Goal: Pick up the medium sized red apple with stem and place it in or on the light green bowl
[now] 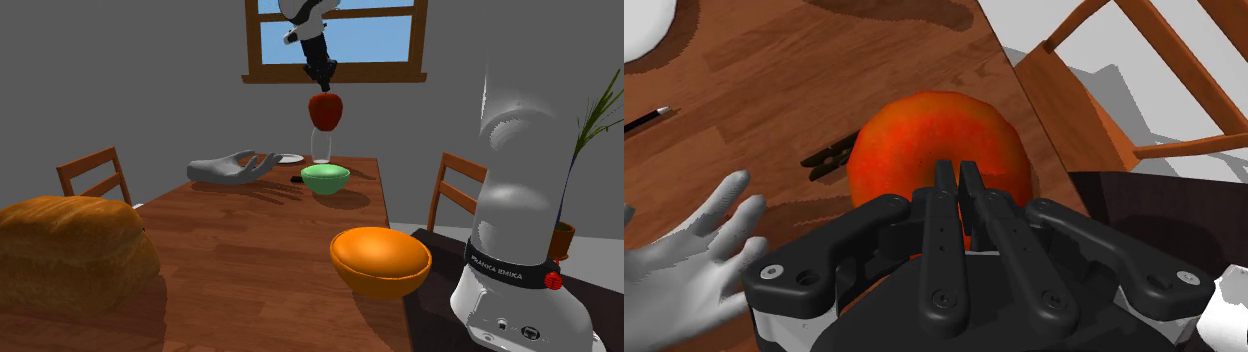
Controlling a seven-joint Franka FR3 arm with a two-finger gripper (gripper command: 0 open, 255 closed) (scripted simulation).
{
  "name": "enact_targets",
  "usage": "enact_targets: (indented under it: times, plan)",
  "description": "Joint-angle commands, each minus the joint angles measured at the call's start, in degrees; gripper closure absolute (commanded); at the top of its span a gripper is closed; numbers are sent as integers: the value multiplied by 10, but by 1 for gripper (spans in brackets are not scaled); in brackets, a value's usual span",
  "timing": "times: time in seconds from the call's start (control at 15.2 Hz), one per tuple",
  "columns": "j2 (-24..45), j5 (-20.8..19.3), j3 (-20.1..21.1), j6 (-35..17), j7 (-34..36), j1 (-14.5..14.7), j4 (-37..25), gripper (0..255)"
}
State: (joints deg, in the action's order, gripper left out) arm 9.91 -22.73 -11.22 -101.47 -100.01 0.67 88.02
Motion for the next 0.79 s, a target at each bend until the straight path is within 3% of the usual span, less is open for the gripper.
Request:
enact_targets:
  times: [0.0, 0.73]
  plan:
    - [0, -1, 0, -14, 6, 0, 14, 255]
    - [3, -10, -1, -90, 36, -2, 93, 255]
